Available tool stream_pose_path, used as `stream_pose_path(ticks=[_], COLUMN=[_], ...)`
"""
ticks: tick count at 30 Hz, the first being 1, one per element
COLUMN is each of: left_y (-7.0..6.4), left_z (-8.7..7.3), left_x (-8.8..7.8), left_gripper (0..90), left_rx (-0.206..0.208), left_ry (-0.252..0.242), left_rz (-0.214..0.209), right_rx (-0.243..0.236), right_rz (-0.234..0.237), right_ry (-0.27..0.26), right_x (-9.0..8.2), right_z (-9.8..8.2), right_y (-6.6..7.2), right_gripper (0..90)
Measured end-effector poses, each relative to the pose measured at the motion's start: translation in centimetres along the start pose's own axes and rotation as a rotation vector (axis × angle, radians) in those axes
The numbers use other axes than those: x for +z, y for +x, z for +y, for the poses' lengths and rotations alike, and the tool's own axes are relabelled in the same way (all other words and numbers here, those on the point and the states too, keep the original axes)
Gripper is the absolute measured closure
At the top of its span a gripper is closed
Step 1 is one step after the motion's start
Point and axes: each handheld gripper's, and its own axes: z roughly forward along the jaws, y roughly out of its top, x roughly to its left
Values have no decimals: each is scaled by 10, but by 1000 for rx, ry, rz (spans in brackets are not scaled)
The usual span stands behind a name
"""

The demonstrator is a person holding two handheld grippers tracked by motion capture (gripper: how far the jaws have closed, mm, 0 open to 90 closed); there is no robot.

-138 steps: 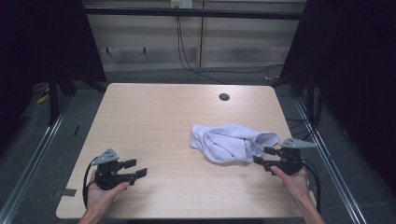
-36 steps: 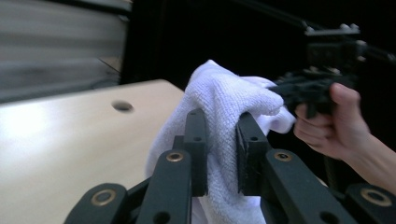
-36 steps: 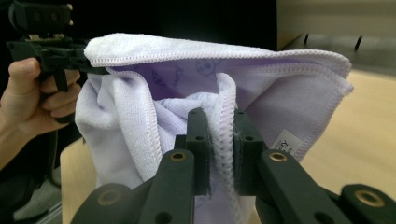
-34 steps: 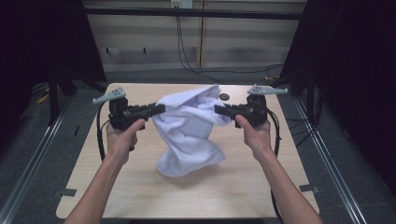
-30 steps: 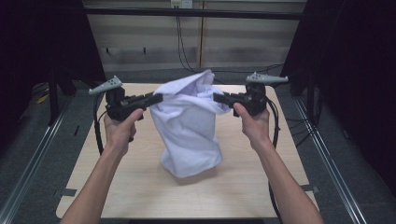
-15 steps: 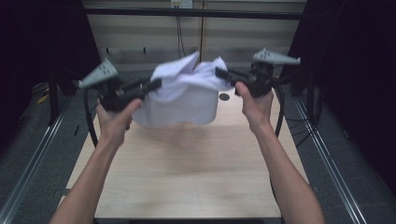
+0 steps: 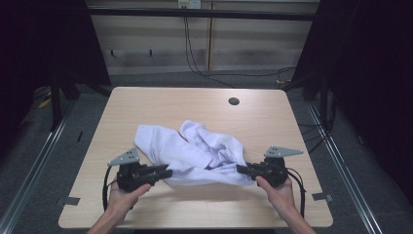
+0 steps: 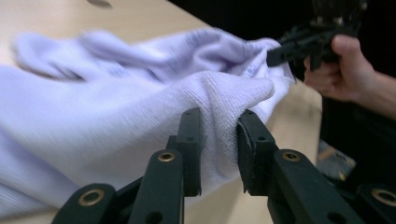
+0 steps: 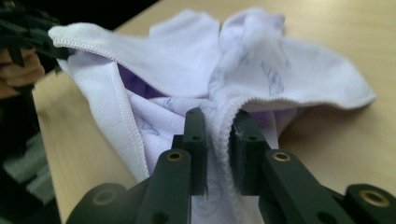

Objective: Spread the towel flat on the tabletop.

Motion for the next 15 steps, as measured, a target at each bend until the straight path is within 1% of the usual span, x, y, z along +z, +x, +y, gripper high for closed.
stream_pose_path(ticks=[1,2,3,4,5,6,7,8,9,10,11,12,13,14,15], left_y=[-8,-8,-14,-14,-12,-12,-5,1,7,7,17,32,40,49,59], left_z=[-8,-8,-14,-14,-13,-13,-7,-2,2,2,9,16,20,22,24], left_x=[0,0,-3,-3,-7,-7,-9,-8,-6,-6,-2,6,10,15,19], left_gripper=[697,674,647,622,601,584,581,581,581,581,581,573,571,554,529], left_rx=[0,0,14,14,5,5,-5,-8,-3,-3,-16,-45,-36,-42,-54], left_ry=[28,28,48,48,24,24,6,4,3,3,-4,-7,-6,1,19], left_rz=[-38,-38,-56,-56,-52,-52,-26,-4,28,28,58,85,130,145,162], right_rx=[5,12,13,13,24,24,20,9,9,9,1,-5,6,7,9], right_rz=[-2,-3,-11,-11,-6,-6,-10,-15,-26,-26,-36,-70,-66,-59,-54], right_ry=[42,53,59,59,42,42,11,-1,-13,-13,-19,-33,-42,-45,-39], right_x=[-7,-9,-13,-13,-21,-21,-25,-25,-22,-22,-19,-12,-9,-6,-2], right_z=[-13,-18,-23,-23,-27,-27,-21,-16,-10,-10,-4,9,14,20,25], right_y=[4,5,6,6,5,5,2,-1,-3,-3,-7,-16,-21,-26,-30], right_gripper=[724,685,647,647,591,591,558,550,535,535,521,509,506,505,504])
